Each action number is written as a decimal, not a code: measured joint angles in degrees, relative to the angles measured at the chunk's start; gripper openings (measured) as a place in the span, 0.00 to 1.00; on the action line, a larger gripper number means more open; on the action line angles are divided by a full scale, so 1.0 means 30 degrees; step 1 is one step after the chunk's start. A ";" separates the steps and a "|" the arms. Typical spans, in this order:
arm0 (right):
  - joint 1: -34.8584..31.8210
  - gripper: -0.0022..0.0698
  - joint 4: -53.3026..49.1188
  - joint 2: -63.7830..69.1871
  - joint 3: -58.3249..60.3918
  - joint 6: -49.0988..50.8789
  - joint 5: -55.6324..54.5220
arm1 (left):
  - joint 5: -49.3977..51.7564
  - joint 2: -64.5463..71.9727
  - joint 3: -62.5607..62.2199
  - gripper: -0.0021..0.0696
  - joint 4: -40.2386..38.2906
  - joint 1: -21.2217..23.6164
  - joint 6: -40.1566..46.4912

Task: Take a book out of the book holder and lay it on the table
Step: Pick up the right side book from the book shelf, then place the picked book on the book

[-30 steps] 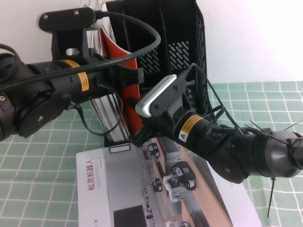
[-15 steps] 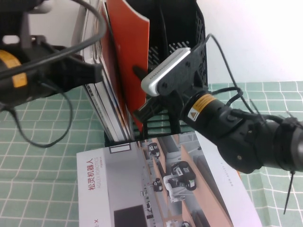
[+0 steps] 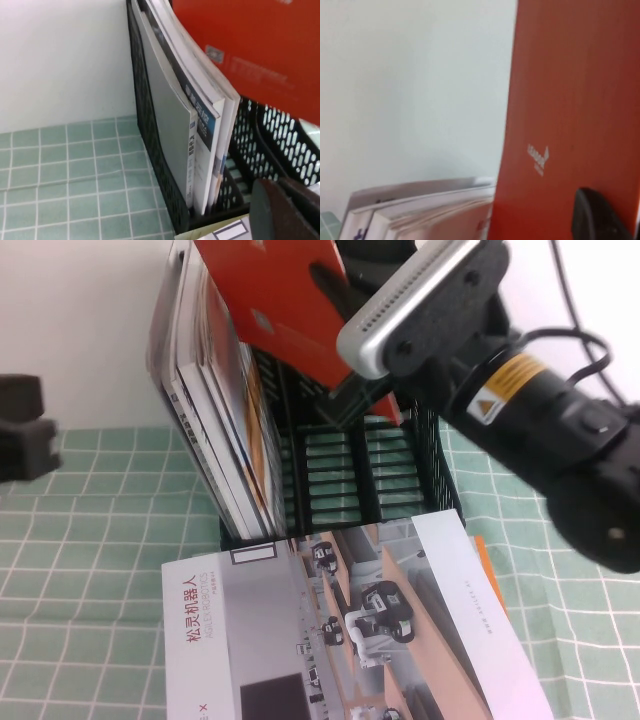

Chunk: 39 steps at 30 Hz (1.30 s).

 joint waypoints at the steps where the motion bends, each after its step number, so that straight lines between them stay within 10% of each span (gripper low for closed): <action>1: 0.0000 0.05 -0.0165 -0.0551 0.0000 -0.0412 0.0768 | 0.0000 -0.0486 0.0236 0.03 0.0000 0.0000 0.0033; 16: 0.0080 0.05 -0.3937 -0.8154 0.0000 -0.2327 1.5419 | -0.0973 -0.6498 0.9962 0.03 0.0303 0.0000 -0.5258; 25: 0.4096 0.05 -0.4206 -0.8760 0.0033 -0.3136 2.3736 | -0.2383 -0.7869 1.3256 0.03 0.0425 0.0000 -0.7186; 39: 0.8353 0.05 -0.6212 -0.2987 0.0033 -0.2001 2.5828 | -0.2640 -0.7869 1.3538 0.03 0.0208 0.0000 -0.7390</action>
